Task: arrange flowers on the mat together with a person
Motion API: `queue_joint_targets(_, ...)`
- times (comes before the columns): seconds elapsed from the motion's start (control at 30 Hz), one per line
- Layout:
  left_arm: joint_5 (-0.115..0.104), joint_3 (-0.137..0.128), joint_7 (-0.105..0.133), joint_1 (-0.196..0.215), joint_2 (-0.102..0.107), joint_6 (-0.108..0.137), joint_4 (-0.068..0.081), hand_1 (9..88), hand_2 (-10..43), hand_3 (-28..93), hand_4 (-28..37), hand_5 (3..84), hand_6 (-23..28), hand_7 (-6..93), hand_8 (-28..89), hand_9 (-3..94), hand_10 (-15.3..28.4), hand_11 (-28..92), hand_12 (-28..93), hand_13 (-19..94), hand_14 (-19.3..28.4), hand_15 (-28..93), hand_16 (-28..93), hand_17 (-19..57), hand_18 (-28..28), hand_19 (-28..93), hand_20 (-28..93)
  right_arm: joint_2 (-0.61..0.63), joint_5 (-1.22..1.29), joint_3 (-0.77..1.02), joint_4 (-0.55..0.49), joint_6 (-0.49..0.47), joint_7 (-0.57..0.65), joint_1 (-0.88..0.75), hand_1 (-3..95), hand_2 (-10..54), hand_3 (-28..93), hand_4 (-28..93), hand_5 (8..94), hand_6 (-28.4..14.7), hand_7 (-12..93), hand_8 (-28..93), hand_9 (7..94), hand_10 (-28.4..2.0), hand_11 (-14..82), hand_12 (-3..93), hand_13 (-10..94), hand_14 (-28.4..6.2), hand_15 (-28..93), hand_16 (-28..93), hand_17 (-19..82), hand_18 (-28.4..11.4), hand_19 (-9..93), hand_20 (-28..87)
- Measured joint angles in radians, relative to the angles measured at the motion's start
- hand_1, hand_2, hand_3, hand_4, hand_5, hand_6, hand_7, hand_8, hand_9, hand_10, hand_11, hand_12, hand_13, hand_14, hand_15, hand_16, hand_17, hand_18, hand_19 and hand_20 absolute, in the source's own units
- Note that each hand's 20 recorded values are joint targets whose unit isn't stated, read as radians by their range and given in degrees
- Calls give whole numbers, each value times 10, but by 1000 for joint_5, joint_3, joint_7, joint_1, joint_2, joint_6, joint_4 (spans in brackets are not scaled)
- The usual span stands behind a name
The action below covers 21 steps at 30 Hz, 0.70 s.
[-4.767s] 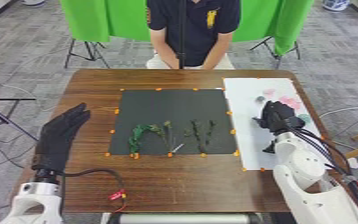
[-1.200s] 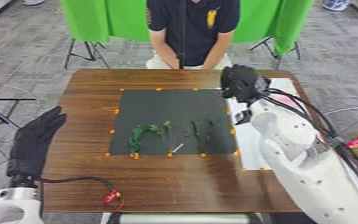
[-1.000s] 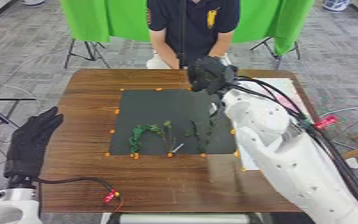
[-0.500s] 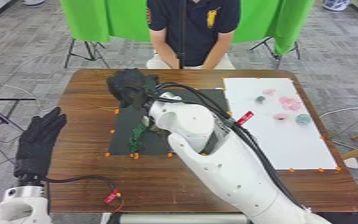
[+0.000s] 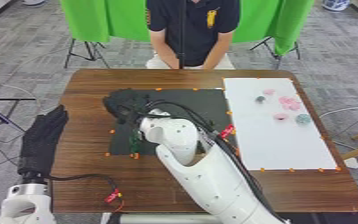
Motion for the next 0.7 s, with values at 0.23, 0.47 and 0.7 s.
queue_joint_targets(0.23,1,3,0,-5,0,-6,3,140,202,673,-283,448,38,92,-68,391,105,153,89,275,103,72,-6,67,75,18,151,-1,-3,19,19,-20,0,-7,875,-95,-283,368,835,-19,160,71,937,-106,188,251,937,5,683,174,770,-86,932,484)
queue_joint_targets(0.47,1,3,0,-5,-1,-9,3,140,185,677,-283,453,41,91,-69,400,110,154,91,279,107,74,-5,67,76,17,151,0,-4,23,20,-38,-3,-11,862,-95,-283,360,826,-17,158,65,937,-107,183,239,937,3,680,174,768,-85,932,485)
queue_joint_targets(0.7,2,3,0,-5,-1,-9,3,149,188,659,-283,439,62,65,-61,404,132,143,91,287,127,75,-2,65,82,21,152,16,5,5,16,-38,15,-4,852,-95,-283,380,819,-19,157,63,937,-108,178,235,937,3,676,175,766,-86,932,486)
